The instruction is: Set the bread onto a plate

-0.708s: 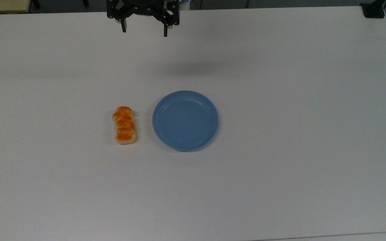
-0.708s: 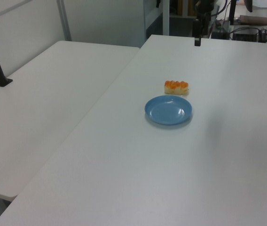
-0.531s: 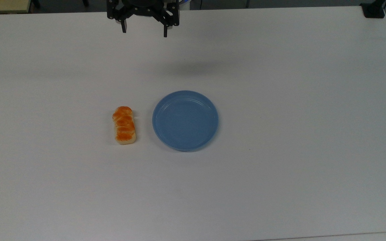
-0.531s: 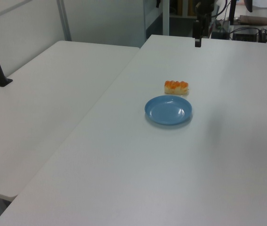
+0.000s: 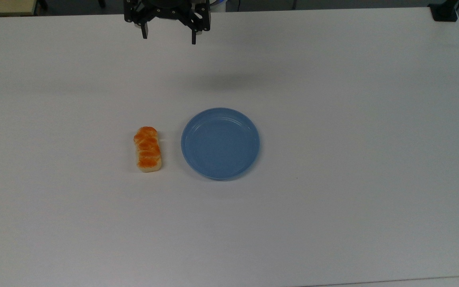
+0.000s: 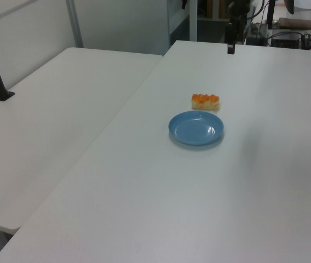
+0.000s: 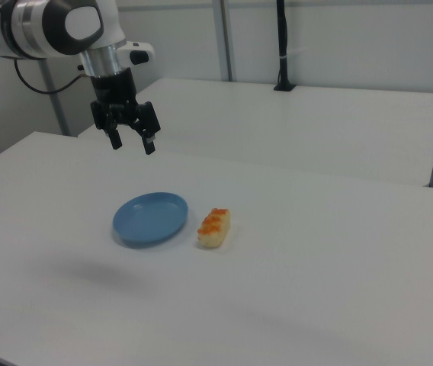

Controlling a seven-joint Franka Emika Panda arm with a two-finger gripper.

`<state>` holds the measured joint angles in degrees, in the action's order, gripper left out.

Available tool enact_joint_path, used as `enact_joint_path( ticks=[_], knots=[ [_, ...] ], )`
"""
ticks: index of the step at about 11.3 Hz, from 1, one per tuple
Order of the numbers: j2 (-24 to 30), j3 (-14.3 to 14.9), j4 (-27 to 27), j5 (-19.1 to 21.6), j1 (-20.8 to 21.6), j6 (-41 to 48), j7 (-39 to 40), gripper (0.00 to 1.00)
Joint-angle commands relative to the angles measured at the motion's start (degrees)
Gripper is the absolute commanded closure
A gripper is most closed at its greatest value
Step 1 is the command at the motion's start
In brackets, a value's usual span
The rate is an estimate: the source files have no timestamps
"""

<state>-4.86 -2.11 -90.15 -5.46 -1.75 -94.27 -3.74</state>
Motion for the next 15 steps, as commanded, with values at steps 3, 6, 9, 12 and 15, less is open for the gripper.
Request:
enact_joint_path(
  ticks=[3, 6, 9, 12, 15],
  knots=[
    [1.0, 0.88, -1.61, 0.8, -1.5, -4.69, 1.11, 0.0],
    [-1.1, 0.96, -1.69, 0.89, -3.78, -8.81, 5.58, 0.0],
    [-4.26, 1.05, -1.69, 0.72, -4.49, -12.86, 6.11, 0.0],
    [-9.26, 1.05, -1.61, 0.63, -5.37, -17.16, 9.26, 0.0],
    [-16.2, 1.05, -1.52, 0.54, -5.72, -24.88, 9.2, 0.0]
  ],
)
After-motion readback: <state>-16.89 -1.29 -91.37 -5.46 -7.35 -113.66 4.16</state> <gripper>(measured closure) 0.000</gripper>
